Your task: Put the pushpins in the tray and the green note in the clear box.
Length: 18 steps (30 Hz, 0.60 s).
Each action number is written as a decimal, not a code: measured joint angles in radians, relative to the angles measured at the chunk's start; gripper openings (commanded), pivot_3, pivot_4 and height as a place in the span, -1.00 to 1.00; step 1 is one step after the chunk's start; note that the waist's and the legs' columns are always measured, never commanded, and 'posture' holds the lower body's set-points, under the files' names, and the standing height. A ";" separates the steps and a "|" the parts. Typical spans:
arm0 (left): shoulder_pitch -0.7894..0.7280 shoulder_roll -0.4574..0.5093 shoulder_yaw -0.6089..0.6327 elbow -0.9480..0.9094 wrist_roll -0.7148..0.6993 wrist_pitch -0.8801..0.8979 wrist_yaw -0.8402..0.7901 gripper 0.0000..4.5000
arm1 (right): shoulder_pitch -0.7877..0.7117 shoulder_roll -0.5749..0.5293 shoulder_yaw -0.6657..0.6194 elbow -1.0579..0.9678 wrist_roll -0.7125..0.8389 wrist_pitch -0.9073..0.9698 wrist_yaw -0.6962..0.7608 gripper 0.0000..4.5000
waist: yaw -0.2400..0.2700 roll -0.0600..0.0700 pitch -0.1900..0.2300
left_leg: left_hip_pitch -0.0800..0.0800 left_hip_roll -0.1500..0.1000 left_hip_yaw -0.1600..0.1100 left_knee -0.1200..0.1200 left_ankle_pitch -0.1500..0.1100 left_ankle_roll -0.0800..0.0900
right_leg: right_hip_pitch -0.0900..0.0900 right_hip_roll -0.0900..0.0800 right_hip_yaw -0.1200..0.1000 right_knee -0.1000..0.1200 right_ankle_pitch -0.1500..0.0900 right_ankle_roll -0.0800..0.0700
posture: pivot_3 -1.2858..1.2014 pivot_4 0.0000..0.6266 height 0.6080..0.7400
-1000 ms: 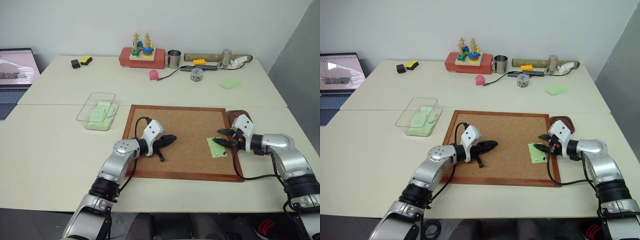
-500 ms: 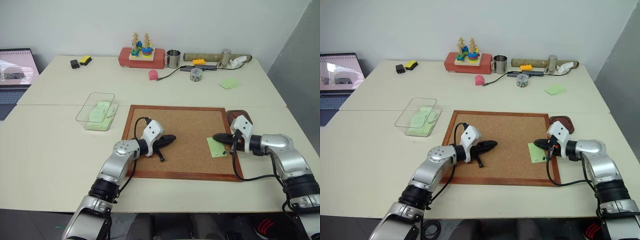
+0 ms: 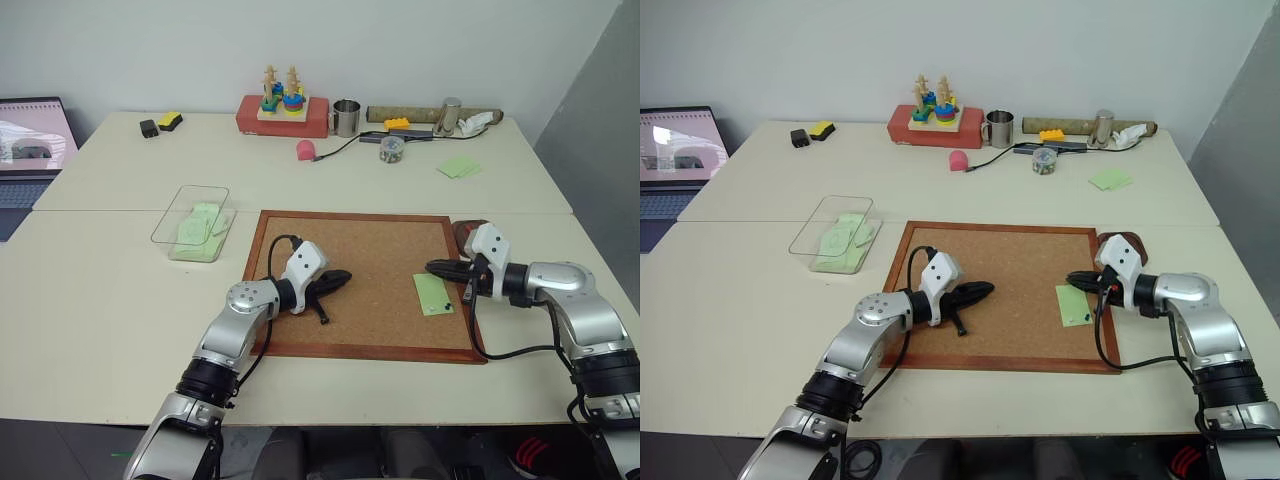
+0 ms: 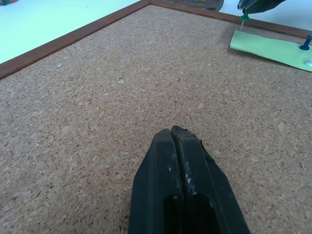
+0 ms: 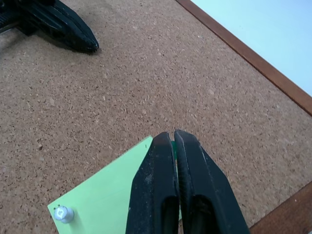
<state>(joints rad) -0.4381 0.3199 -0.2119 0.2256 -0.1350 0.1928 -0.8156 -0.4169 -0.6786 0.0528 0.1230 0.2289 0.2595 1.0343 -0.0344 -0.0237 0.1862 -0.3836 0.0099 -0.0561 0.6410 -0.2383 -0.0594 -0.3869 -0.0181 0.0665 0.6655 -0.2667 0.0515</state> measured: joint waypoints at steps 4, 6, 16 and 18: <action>0.000 0.000 0.000 -0.001 0.002 0.000 0.000 -1.00 | 0.004 -0.004 -0.002 -0.010 0.005 0.009 0.000 -0.99 | 0.000 0.000 0.000 | 0.000 0.000 0.000 0.000 0.000 0.000 | 0.000 0.000 0.000 0.000 0.000 0.000 | 0.03 -0.52 1.00; 0.000 0.000 0.000 -0.001 0.002 0.001 0.000 -1.00 | 0.004 -0.007 -0.011 -0.010 0.013 0.014 -0.004 -0.99 | 0.000 0.000 0.000 | 0.000 0.000 0.000 0.000 0.000 0.000 | 0.000 0.000 0.000 0.000 0.000 0.000 | 0.03 -0.52 1.00; 0.002 -0.002 0.000 -0.003 0.004 0.000 -0.001 -1.00 | -0.175 -0.034 -0.069 0.274 -0.093 0.015 -0.209 -0.99 | 0.001 0.000 0.000 | 0.000 0.000 0.001 0.000 0.000 0.000 | 0.000 0.000 0.001 0.000 0.000 -0.001 | 0.03 -0.52 1.00; 0.002 -0.002 0.001 -0.003 0.004 -0.001 -0.001 -1.00 | -0.198 -0.032 -0.067 0.328 -0.120 0.008 -0.243 -0.99 | 0.000 0.000 0.000 | 0.000 0.000 0.002 0.000 0.000 0.000 | 0.000 0.000 0.002 0.000 0.000 -0.001 | 0.03 -0.52 1.00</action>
<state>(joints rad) -0.4357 0.3181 -0.2113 0.2228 -0.1311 0.1920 -0.8169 -0.6154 -0.7108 -0.0145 0.4511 0.1090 0.2671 0.7918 -0.0344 -0.0232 0.1859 -0.3834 0.0096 -0.0545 0.6407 -0.2384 -0.0591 -0.3871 -0.0182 0.0681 0.6652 -0.2663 0.0508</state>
